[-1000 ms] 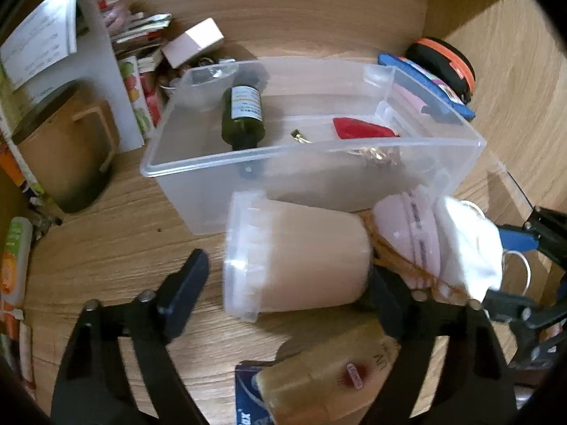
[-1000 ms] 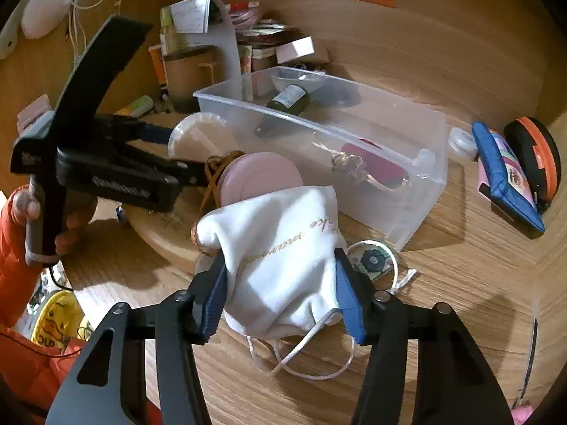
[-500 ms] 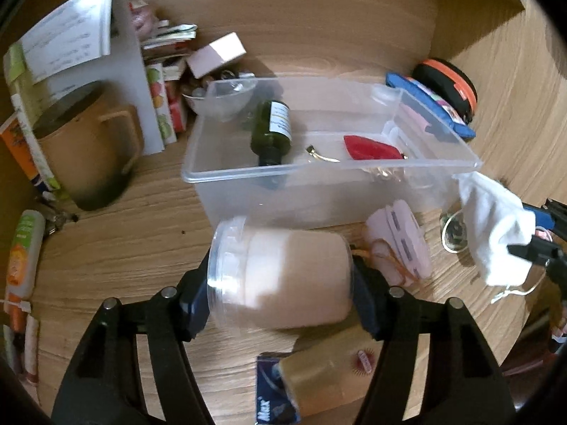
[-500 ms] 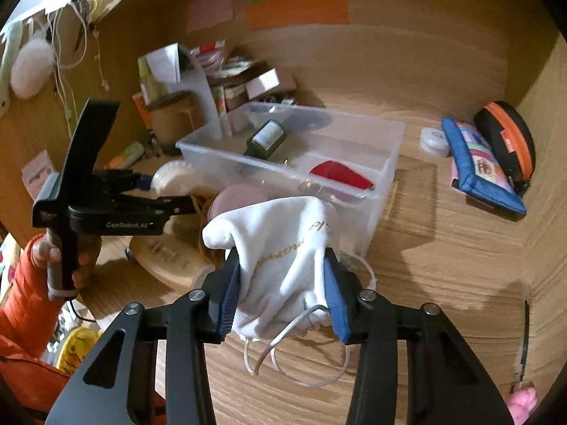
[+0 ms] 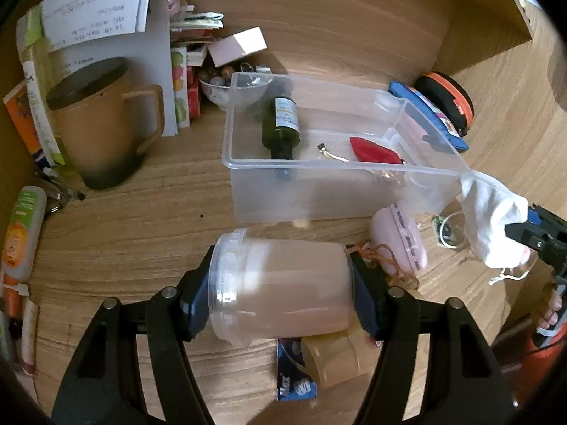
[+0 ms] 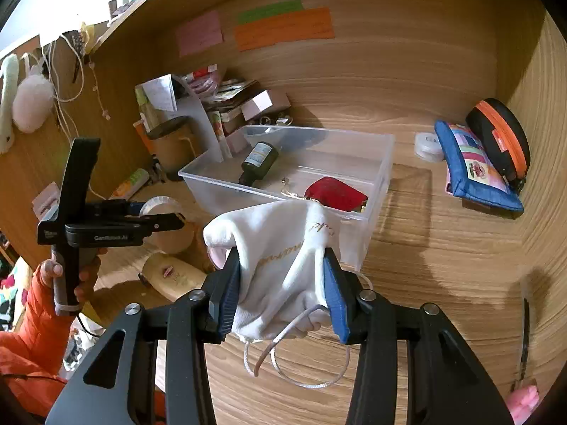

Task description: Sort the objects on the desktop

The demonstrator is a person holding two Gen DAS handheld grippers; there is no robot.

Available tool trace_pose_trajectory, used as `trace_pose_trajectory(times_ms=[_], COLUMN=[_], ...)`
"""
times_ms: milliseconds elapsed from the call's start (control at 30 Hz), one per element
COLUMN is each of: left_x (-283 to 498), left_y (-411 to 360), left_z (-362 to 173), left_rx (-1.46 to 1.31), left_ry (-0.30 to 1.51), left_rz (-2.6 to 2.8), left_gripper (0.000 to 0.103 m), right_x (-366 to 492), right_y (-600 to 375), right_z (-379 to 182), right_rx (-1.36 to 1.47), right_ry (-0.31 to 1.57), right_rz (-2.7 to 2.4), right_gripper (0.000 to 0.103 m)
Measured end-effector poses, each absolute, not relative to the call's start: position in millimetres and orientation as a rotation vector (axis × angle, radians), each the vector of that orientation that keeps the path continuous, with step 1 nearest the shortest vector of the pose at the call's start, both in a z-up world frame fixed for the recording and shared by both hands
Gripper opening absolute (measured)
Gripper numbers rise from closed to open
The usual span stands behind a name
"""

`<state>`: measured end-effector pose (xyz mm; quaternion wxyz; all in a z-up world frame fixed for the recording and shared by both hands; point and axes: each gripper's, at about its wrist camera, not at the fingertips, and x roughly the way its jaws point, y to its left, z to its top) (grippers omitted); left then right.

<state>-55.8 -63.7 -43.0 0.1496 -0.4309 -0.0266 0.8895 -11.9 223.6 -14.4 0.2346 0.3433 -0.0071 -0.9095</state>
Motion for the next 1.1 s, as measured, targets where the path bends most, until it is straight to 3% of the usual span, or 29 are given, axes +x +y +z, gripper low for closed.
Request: trace_pose_trajectory(times_ms=[633,1100], left_x=[-71,-94], left_y=[-69,-42], left_z=[3,27], left_rx=[-1.225,-1.158], left_ry=[-0.051,0.092], left_rz=[2.506,2.543], left_gripper=[0.066,0.066], right_x=[-27,-40], right_y=[228,226], right_z=[-2,11], right_rx=[0.896,0.834], right_ry=[-0.12,-0.136], right_rz=[-2.486,-2.501], right_gripper=[0.039,0.039])
